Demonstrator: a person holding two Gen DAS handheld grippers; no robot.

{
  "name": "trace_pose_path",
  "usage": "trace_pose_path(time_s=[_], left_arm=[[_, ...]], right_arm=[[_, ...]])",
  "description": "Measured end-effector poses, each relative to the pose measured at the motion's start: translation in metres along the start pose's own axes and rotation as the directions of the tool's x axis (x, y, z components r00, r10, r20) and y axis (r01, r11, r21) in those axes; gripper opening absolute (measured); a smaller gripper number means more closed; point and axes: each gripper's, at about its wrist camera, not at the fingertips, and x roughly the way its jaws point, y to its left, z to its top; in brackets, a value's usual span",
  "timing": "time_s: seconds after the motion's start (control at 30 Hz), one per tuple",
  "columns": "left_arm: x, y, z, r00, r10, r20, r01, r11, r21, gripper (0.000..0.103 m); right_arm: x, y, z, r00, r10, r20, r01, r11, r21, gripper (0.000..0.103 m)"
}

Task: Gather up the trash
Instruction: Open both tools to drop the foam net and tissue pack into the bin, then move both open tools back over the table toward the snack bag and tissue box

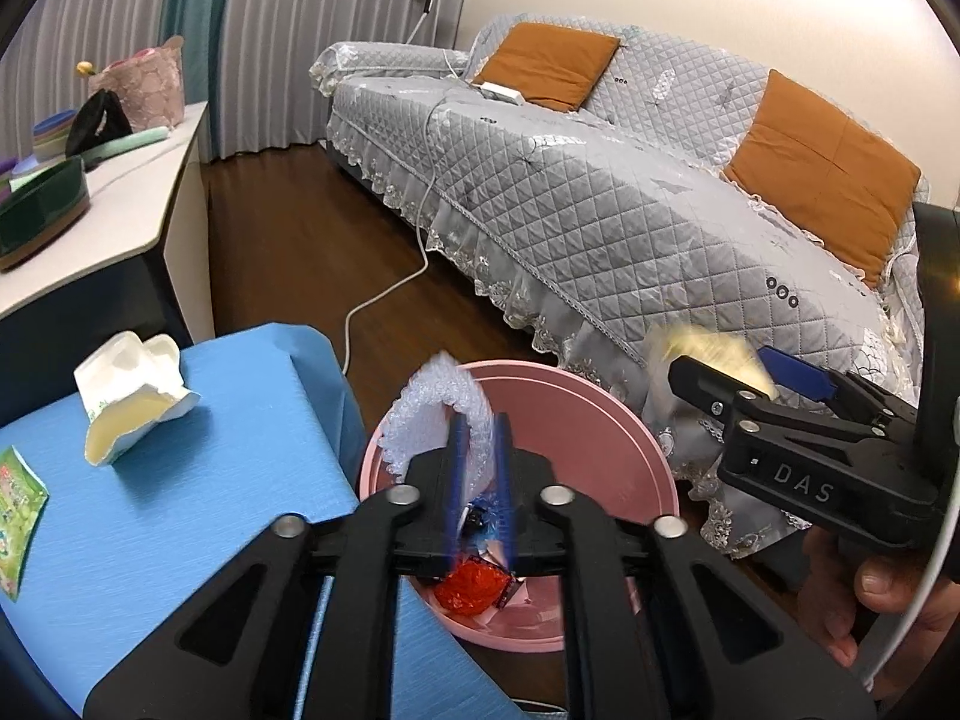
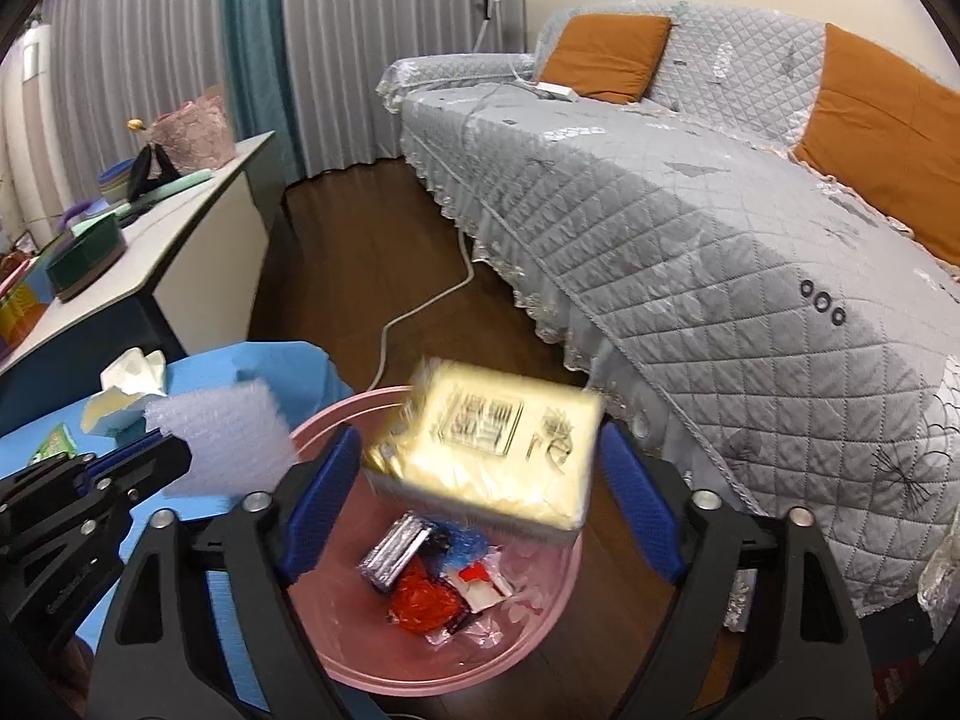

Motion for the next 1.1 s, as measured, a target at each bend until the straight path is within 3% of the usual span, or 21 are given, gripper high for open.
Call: trace_pose_path(time_s=[0.07, 0.1, 0.3, 0.53, 0.73, 0.97, 1.1], left_arm=[[-0.001, 0.001, 0.000, 1.000, 0.010, 0.004, -0.010, 1.000, -0.007, 0.040], [-0.001, 0.001, -0.001, 1.000, 0.010, 0.007, -0.010, 1.000, -0.010, 0.041], [-0.007, 0.003, 0.001, 1.000, 0.020, 0.012, -0.020, 1.000, -0.018, 0.041], [-0.042, 0.016, 0.001, 0.997, 0.056, 0.050, -0.055, 0.998, -0.025, 0.041], [-0.086, 0.047, -0.008, 0.990, 0.114, 0.082, -0.109, 0.992, -0.061, 0.041], [-0.136, 0.095, -0.025, 0.974, 0.197, 0.111, -0.184, 0.976, -0.120, 0.041], [-0.160, 0.128, -0.038, 0.961, 0.246, 0.123, -0.223, 0.959, -0.175, 0.041]], right_arm=[[0.000, -0.003, 0.000, 1.000, -0.010, -0.002, 0.010, 1.000, 0.009, 0.086], [0.000, -0.003, 0.000, 1.000, -0.014, -0.002, 0.014, 1.000, 0.010, 0.087], [-0.001, -0.003, 0.002, 1.000, -0.017, 0.003, 0.017, 1.000, 0.016, 0.087], [-0.012, 0.012, 0.005, 0.999, 0.020, 0.040, -0.021, 1.000, 0.007, 0.086], [-0.033, 0.039, 0.006, 0.992, 0.080, 0.097, -0.079, 0.997, -0.012, 0.077], [-0.051, 0.080, 0.003, 0.976, 0.174, 0.131, -0.172, 0.985, -0.023, 0.057], [-0.058, 0.108, 0.000, 0.963, 0.229, 0.140, -0.228, 0.973, -0.029, 0.054]])
